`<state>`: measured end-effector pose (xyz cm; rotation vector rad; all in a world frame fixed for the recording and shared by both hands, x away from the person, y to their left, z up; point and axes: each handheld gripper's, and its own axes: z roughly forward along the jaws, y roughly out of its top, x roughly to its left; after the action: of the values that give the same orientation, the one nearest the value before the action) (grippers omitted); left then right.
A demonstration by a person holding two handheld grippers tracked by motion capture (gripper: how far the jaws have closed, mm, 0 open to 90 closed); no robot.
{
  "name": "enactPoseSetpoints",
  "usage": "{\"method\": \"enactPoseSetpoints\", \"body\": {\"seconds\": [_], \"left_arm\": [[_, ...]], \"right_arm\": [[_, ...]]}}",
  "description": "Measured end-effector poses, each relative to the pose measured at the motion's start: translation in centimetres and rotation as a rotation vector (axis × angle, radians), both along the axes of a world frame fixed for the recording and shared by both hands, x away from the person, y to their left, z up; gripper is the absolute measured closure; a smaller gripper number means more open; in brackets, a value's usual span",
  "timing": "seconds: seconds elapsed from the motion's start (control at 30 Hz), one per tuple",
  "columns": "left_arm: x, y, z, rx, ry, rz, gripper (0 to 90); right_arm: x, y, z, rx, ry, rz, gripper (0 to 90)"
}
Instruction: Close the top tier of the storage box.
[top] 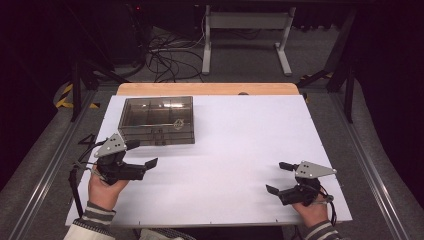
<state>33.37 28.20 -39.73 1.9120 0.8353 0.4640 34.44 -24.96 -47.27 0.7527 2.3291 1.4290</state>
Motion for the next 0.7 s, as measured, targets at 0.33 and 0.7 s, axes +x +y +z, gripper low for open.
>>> {"method": "enactPoseSetpoints", "body": {"seconds": [0.33, 0.7], "left_arm": [[-0.9, 1.1, -2.3, -0.027, -0.014, -0.018, 3.9], [-1.2, 1.8, -5.0, -0.026, 0.013, -0.009, 3.5]], "right_arm": [[0.0, 0.0, 0.0, 0.0, -0.001, 0.002, 5.9], [0.0, 0.0, 0.0, -0.006, -0.002, 0.003, 5.9]]}}
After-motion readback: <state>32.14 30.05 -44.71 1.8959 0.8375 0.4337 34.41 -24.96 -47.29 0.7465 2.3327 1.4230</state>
